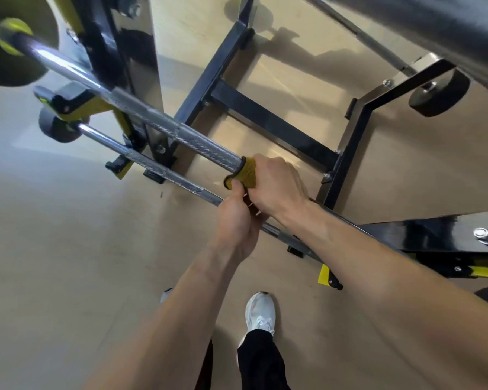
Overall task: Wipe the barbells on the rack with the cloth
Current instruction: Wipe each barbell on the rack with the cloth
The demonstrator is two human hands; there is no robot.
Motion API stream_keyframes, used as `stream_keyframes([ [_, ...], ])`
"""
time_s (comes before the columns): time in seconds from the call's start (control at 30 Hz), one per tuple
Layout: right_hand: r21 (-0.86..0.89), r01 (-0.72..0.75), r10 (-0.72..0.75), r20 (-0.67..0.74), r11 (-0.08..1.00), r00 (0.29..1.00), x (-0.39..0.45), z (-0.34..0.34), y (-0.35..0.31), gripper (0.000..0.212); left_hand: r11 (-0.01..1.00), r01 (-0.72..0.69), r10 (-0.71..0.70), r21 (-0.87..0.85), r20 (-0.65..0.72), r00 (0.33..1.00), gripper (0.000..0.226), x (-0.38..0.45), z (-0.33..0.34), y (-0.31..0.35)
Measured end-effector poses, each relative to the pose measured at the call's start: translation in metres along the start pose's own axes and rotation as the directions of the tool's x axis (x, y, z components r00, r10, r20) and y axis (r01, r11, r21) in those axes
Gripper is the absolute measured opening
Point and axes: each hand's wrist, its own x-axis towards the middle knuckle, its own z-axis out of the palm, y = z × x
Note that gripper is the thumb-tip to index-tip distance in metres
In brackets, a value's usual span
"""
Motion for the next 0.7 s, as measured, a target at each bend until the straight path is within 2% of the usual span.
stream_keyframes([
  [0.27,-0.065,-0.021,0.014,-0.108,0.998,0.994,0.048,0.004,-0.087,0.022,0.993,-0.117,0.113,-0.028,-0.109,0.988,0.034,-0.001,-0.028,0.09],
  [0.37,-0.011,0.014,-0.015,-0.132,1.0,0.991,0.069,0.006,-0.126,0.021,0.985,-0.173,0.17,-0.011,-0.153,0.974,0.034,0.003,-0.044,0.124],
  [0.47,-0.042,0.041,-0.047,-0.148,0.998,0.988,0.094,0.007,-0.161,0.018,0.965,-0.259,0.248,-0.024,-0.216,0.944,0.037,0.009,-0.065,0.157],
  [0.5,-0.03,0.019,-0.023,-0.138,0.999,0.99,0.1,0.007,-0.17,0.024,0.958,-0.284,0.271,-0.026,-0.228,0.935,0.039,0.01,-0.072,0.166],
  [0.6,0.324,-0.12,0.145,-0.054,0.938,0.988,0.111,0.007,-0.189,0.058,0.951,-0.306,0.287,-0.04,-0.251,0.924,0.036,0.015,-0.088,0.185],
  [0.63,0.364,-0.123,0.154,-0.059,0.923,0.986,0.113,0.008,-0.195,0.06,0.951,-0.304,0.281,-0.05,-0.261,0.924,0.03,0.018,-0.091,0.19],
  [0.67,0.36,-0.095,0.135,-0.089,0.928,0.987,0.115,0.009,-0.2,0.054,0.95,-0.303,0.272,-0.078,-0.273,0.923,0.021,0.022,-0.093,0.195],
  [0.7,0.215,0.002,0.029,-0.142,0.977,0.989,0.118,0.012,-0.205,0.04,0.942,-0.314,0.271,-0.116,-0.284,0.92,0.011,0.025,-0.094,0.199],
])
